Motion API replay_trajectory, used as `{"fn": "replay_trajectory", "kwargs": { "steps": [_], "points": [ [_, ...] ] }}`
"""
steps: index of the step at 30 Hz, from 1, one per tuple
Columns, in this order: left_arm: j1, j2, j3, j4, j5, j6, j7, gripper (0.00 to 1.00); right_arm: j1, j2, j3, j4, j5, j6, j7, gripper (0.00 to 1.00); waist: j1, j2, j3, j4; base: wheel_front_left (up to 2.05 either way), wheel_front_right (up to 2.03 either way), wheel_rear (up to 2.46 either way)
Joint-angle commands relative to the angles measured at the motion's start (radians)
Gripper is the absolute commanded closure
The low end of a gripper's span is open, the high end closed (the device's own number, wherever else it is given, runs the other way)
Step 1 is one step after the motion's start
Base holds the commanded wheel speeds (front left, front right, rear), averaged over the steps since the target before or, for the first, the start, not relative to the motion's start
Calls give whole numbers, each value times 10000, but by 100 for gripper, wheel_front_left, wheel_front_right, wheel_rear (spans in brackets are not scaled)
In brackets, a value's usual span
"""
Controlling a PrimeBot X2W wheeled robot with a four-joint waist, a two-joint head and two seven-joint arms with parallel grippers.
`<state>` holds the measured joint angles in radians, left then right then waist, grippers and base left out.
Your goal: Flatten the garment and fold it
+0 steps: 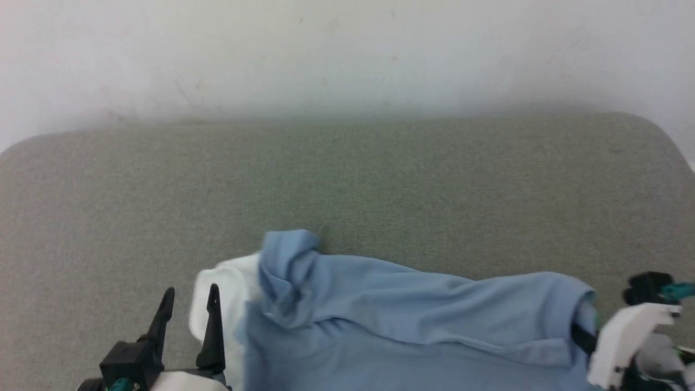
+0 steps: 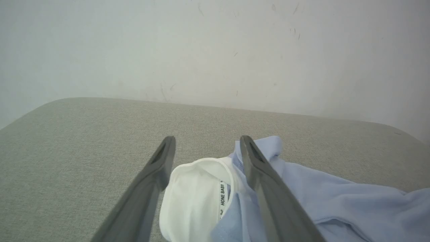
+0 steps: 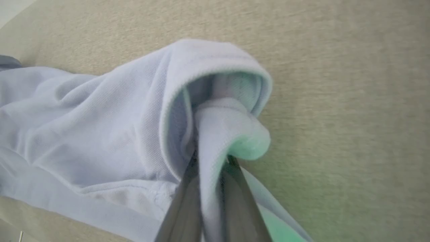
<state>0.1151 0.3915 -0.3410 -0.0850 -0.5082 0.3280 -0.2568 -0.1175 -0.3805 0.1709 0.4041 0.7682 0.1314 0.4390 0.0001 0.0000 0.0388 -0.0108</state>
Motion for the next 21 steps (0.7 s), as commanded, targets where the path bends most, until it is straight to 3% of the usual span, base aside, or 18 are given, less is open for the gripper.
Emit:
{"fn": "replay_trajectory", "kwargs": {
  "steps": [1, 9, 12, 17, 21],
  "points": [
    [159, 97, 51, -54, 28, 71, -35, 0, 319, -209, -448, -58, -147, -7, 20, 100, -1, 0, -280, -223, 0, 0, 0],
    [463, 230, 16, -178, 12, 141, 70, 0, 1117, -319, -2515, -189, -558, -7, 669, 100, -1, 0, -703, -352, 0, 0, 0],
    [570, 275, -33, -216, 18, 159, 125, 0, 1158, 339, -3045, -461, 23, -7, 1691, 100, -1, 0, -877, -339, 0, 0, 0],
    [692, 356, -124, -329, 31, 169, 247, 0, 1168, 1751, -2930, -1832, 2122, -7, 4227, 100, -1, 0, -1104, -182, 0, 0, 0],
    [628, 387, -145, -423, 16, 155, 308, 0, 854, 2668, -2705, -2584, 2986, -7, 4879, 100, -1, 0, -1043, 15, 0, 0, 0]
  ]
}}
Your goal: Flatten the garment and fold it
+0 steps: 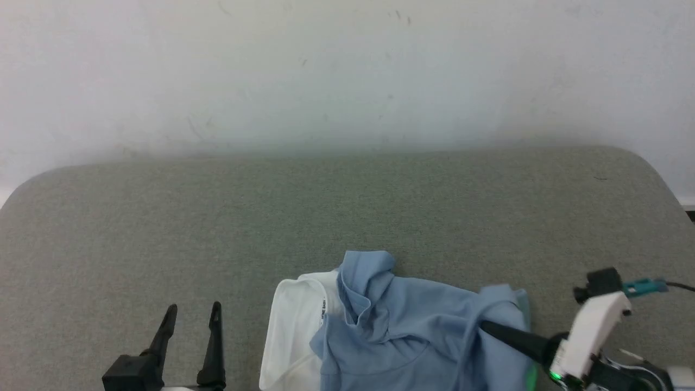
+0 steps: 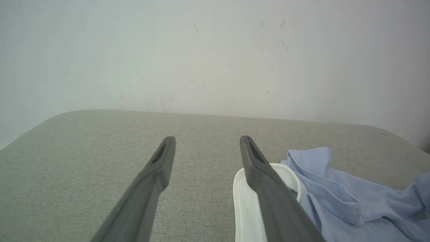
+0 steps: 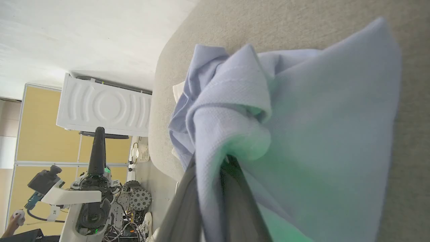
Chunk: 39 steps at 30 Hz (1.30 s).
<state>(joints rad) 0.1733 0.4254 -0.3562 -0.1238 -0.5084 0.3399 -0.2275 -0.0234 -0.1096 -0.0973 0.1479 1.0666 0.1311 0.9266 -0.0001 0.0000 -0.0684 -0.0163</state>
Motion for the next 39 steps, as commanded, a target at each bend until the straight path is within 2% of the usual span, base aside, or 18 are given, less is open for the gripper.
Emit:
{"fn": "replay_trajectory", "kwargs": {
  "steps": [1, 5, 12, 13, 15, 16, 17, 20, 24, 27, 31, 34, 39],
  "points": [
    [9, 41, -15, -46, 15, 17, 21, 0, -222, 111, 64, -57, 58, -4, -25, 100, 1, 0, 54, 135, 0, 0, 0],
    [-217, 9, -130, -13, 28, -95, 53, 0, -916, 503, 739, 308, 135, -4, -614, 100, 1, 0, 207, 486, 0, 0, 0],
    [-1011, -248, -438, 202, 144, -342, 58, 0, -2185, 588, 2698, 1930, -160, -4, -2598, 100, 1, 0, 735, 1181, 0, 0, 0],
    [-1090, -291, -464, 249, 154, -365, 39, 0, -2339, 589, 3025, 2178, -226, -4, -2833, 93, 1, 0, 802, 1233, 0, 0, 0],
    [-1204, -363, -485, 356, 159, -401, -3, 0, -2595, 590, 3638, 2580, -129, -4, -3184, 64, 1, 0, 905, 1303, 0, 0, 0],
    [-1234, -390, -481, 420, 156, -407, -23, 0, -2721, 591, 3912, 2740, -112, -4, -3354, 36, 1, 0, 928, 1313, 0, 0, 0],
    [-1258, -413, -481, 475, 160, -412, -42, 0, -2848, 591, 4175, 2854, -157, -4, -3536, 0, 1, 0, 947, 1318, 0, 0, 0],
    [-1296, -473, -466, 610, 152, -428, -95, 0, -3184, 592, 4803, 3035, -338, -4, -3997, 0, 1, 0, 957, 1295, 0, 0, 0],
    [-1253, -518, -422, 757, 115, -433, -148, 0, -3562, 433, 5780, 2747, -1238, -4, -4361, 0, 1, 0, 779, 1123, 0, 0, 0],
    [-1198, -505, -379, 825, 80, -448, -173, 0, -3760, 29, 6596, 2092, -1949, -4, -4650, 0, 1, 0, 608, 908, 0, 0, 0],
    [-1114, -490, -303, 858, 35, -434, -201, 0, -3947, -747, 7347, 1018, -3272, -4, -5647, 0, 1, 0, 398, 571, 0, 0, 0],
    [-1017, -487, -212, 848, 4, -379, -223, 0, -3725, -1273, 7019, 429, -4677, -4, -6847, 0, 1, 0, 273, 283, 0, 0, 0],
    [-817, -459, 61, 836, -69, -249, -263, 0, -2451, -1520, 5368, -358, -6629, -4, -8338, 0, 1, 0, 184, -226, 0, 0, 0]
  ]
}}
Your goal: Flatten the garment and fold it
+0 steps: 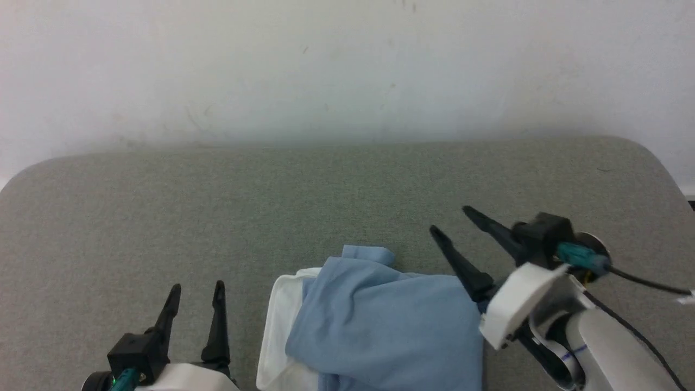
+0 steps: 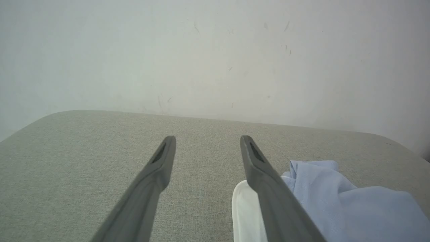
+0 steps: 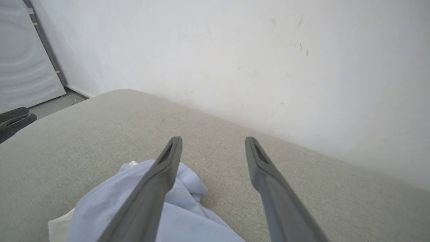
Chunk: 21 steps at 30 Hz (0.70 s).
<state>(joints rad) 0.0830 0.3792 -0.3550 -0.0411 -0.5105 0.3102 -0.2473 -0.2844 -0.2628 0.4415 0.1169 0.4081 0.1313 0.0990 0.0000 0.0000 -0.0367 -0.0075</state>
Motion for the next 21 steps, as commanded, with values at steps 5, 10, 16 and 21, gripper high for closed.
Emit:
{"fn": "replay_trajectory", "kwargs": {
  "steps": [5, 10, 16, 21],
  "points": [
    [308, -23, 338, 23, -103, 94, -105, 0, 1587, 208, -2044, -799, -1182, -6, -950, 0, 0, 0, -214, -705, 0, 0, 0],
    [477, -27, 564, 45, -96, 99, -125, 0, 2886, 584, -3699, -1643, -1744, -6, -1142, 0, 0, 0, -253, -933, 0, 0, 0],
    [681, -39, 829, 31, -95, 163, -135, 0, 3917, 1216, -5615, -1905, -1406, -6, -356, 0, 0, 0, -251, -1123, 0, 0, 0],
    [794, -85, 960, 8, -115, 152, -139, 0, 3827, 1570, -6839, -531, 250, -6, 1500, 0, 0, 0, -183, -1137, 0, 0, 0]
  ]
}}
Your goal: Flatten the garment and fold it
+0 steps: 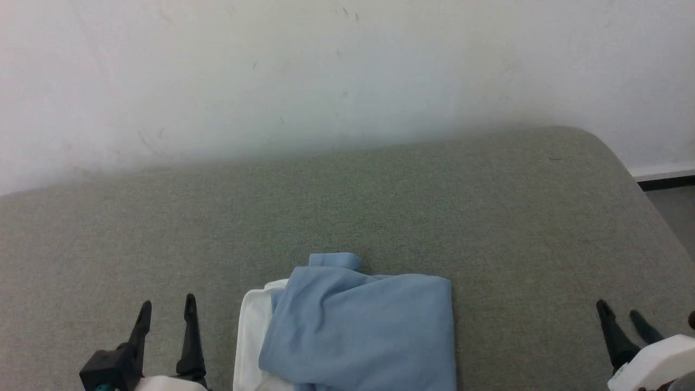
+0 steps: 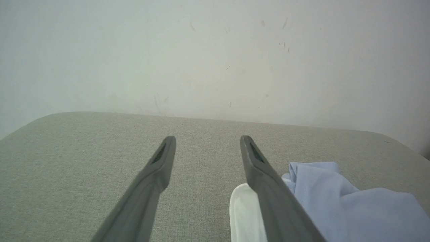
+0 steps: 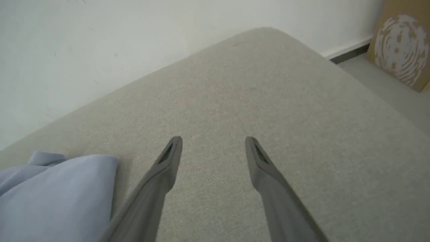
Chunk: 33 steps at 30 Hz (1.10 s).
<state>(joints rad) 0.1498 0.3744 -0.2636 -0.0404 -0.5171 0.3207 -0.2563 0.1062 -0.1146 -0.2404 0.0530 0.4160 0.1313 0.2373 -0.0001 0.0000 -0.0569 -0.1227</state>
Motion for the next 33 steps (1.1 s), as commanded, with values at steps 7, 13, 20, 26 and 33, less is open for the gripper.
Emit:
{"fn": "replay_trajectory", "kwargs": {
  "steps": [7, 13, 20, 26, 33],
  "points": [
    [164, -80, 116, -62, -74, -73, -52, 0, -927, 500, -158, 2002, 2274, -6, 2720, 0, 1, 0, 126, 206, 0, 0, 0],
    [157, -72, 266, -141, -51, -131, -53, 0, -1783, 634, 511, 3448, 4494, -6, 4419, 0, 1, 0, 224, 505, 0, 0, 0],
    [127, -114, 363, -207, 40, -259, -54, 0, -2794, 641, 2220, 4998, 6173, -6, 4177, 0, 1, 0, 418, 860, 0, 0, 0],
    [-2, -146, 406, -144, 39, -371, -54, 0, -3536, 642, 3373, 6444, 6600, -6, 4263, 50, 1, 0, 548, 1114, 0, 0, 0],
    [203, -131, 518, -28, 61, -384, -54, 0, -3897, 479, 4353, 6341, 6154, -6, 3805, 100, 1, 0, 267, 1183, 0, 0, 0]
  ]
}}
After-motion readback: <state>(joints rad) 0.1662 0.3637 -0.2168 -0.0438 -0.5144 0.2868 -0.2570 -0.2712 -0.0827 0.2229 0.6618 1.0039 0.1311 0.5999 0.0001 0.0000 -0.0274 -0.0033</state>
